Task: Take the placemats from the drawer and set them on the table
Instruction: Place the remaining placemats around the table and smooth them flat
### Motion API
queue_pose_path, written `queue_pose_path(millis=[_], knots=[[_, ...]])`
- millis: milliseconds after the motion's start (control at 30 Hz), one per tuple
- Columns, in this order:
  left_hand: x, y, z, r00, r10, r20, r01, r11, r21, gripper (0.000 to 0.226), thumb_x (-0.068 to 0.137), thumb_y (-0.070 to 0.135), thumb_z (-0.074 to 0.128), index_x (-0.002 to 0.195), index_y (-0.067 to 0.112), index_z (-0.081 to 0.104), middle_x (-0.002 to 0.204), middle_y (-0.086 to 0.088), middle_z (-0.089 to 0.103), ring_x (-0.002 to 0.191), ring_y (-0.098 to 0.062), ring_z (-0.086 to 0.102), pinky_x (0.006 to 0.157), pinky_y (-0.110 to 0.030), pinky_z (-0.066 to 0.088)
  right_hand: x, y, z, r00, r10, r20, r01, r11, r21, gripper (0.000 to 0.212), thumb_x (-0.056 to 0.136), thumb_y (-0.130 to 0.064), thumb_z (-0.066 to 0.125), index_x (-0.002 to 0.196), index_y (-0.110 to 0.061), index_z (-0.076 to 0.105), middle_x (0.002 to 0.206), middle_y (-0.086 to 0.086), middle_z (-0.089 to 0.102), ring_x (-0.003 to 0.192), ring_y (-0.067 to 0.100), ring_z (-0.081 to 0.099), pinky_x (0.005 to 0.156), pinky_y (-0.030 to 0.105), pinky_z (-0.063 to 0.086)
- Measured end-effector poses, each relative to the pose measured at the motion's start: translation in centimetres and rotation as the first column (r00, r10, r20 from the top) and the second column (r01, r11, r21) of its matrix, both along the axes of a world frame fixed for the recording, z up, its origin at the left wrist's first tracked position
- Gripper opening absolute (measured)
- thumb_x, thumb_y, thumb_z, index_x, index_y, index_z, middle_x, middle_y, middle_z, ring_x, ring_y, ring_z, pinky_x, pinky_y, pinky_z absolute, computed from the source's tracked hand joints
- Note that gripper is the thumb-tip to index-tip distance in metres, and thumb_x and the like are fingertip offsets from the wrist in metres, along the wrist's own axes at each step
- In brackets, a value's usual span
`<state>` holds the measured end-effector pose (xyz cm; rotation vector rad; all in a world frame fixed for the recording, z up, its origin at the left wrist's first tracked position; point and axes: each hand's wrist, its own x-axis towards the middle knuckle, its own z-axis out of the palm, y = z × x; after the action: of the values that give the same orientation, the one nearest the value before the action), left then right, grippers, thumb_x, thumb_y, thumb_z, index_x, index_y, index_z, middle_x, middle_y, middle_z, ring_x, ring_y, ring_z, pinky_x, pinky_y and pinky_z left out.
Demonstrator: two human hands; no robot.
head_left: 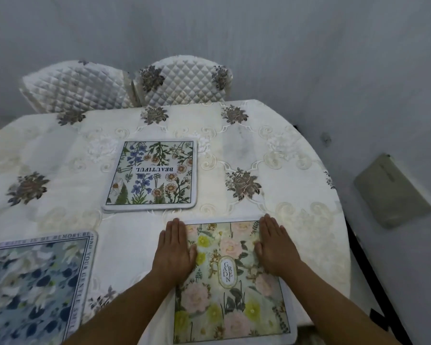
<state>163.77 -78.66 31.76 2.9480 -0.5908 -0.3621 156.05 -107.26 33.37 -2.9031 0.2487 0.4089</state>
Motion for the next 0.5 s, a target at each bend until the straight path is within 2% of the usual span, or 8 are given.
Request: queue_pose_path(millis=[67,133,167,233,300,367,400,500], knots=[[0.2,-0.2,1.1,0.998,-0.003,-0.063,0.007,0.998,0.064,0.077,0.092,0.048,0.014,0.150,-0.003,0.010,0.157,-0.026,0.010,0.145,-0.040,0.012,0.117,-0.049,0.014,0.8,0.5,1.8,0.990,-0.019,-0.139,0.018,1.000,-0.007,0.071,0.095,-0.042,0.023,0.151,-0.003,0.003,0.160,0.016,0.002,0.148,0.028,0.004,0.119,0.041,0.008],[0.9,-0.5,3.0,0.992,-0.031,-0.123,0.050,0.987,0.153,0.072,0.094,0.043,0.026,0.150,-0.001,0.012,0.157,-0.024,0.012,0.145,-0.038,0.015,0.117,-0.048,0.016,1.2,1.3,4.0,0.980,-0.069,-0.187,0.072,0.997,0.011,0.061,0.095,-0.035,0.036,0.143,0.000,0.026,0.152,0.020,0.028,0.139,0.031,0.030,0.112,0.039,0.027],[1.2,-0.6,4.1,0.987,-0.057,-0.147,0.086,0.977,0.196,0.069,0.092,0.039,0.034,0.148,0.001,0.020,0.155,-0.022,0.021,0.142,-0.036,0.022,0.116,-0.047,0.019,1.1,1.7,5.2,0.979,-0.097,-0.182,0.103,0.994,0.027,0.051,0.094,-0.033,0.040,0.133,-0.001,0.038,0.140,0.019,0.043,0.125,0.030,0.045,0.102,0.037,0.038],[1.6,-0.8,6.2,0.984,-0.120,-0.130,0.146,0.966,0.215,0.054,0.088,0.034,0.043,0.136,0.010,0.041,0.140,-0.013,0.046,0.128,-0.028,0.043,0.108,-0.041,0.032,0.4,2.5,7.0,0.975,-0.124,-0.187,0.135,0.990,0.050,0.036,0.092,-0.032,0.043,0.118,-0.008,0.048,0.121,0.014,0.054,0.106,0.029,0.056,0.086,0.034,0.045],[1.6,-1.0,8.5,0.986,-0.153,-0.060,0.161,0.976,0.149,0.038,0.088,0.036,0.049,0.120,0.015,0.054,0.117,-0.006,0.061,0.105,-0.024,0.058,0.088,-0.036,0.043,-0.6,2.7,8.9,0.979,-0.119,-0.163,0.129,0.990,0.049,0.034,0.091,-0.036,0.045,0.113,-0.011,0.051,0.116,0.012,0.056,0.103,0.028,0.057,0.082,0.033,0.046],[1.3,-1.3,10.9,0.986,-0.166,0.021,0.164,0.983,0.086,0.029,0.085,0.038,0.056,0.105,0.016,0.059,0.099,-0.005,0.064,0.088,-0.025,0.063,0.071,-0.033,0.042,-1.6,2.3,11.2,0.987,-0.116,-0.113,0.121,0.992,0.036,0.026,0.091,-0.038,0.045,0.101,-0.015,0.051,0.109,0.008,0.057,0.101,0.027,0.057,0.075,0.032,0.043],[1.1,-1.5,11.7,0.984,-0.173,0.028,0.171,0.982,0.079,0.029,0.086,0.039,0.054,0.104,0.017,0.057,0.099,-0.004,0.063,0.088,-0.025,0.063,0.070,-0.033,0.041,-1.9,1.9,12.0,0.990,-0.111,-0.091,0.115,0.992,0.043,0.020,0.091,-0.037,0.046,0.094,-0.017,0.046,0.101,0.005,0.055,0.100,0.027,0.057,0.070,0.030,0.039],[-0.5,-2.6,15.5,0.978,-0.205,0.048,0.200,0.976,0.086,0.032,0.091,0.041,0.043,0.111,0.018,0.052,0.110,-0.004,0.061,0.101,-0.025,0.060,0.081,-0.034,0.044,-4.1,0.7,15.7,0.995,-0.103,0.000,0.103,0.993,0.053,0.020,0.091,-0.035,0.047,0.086,-0.018,0.037,0.080,-0.004,0.038,0.088,0.025,0.053,0.066,0.029,0.031]])
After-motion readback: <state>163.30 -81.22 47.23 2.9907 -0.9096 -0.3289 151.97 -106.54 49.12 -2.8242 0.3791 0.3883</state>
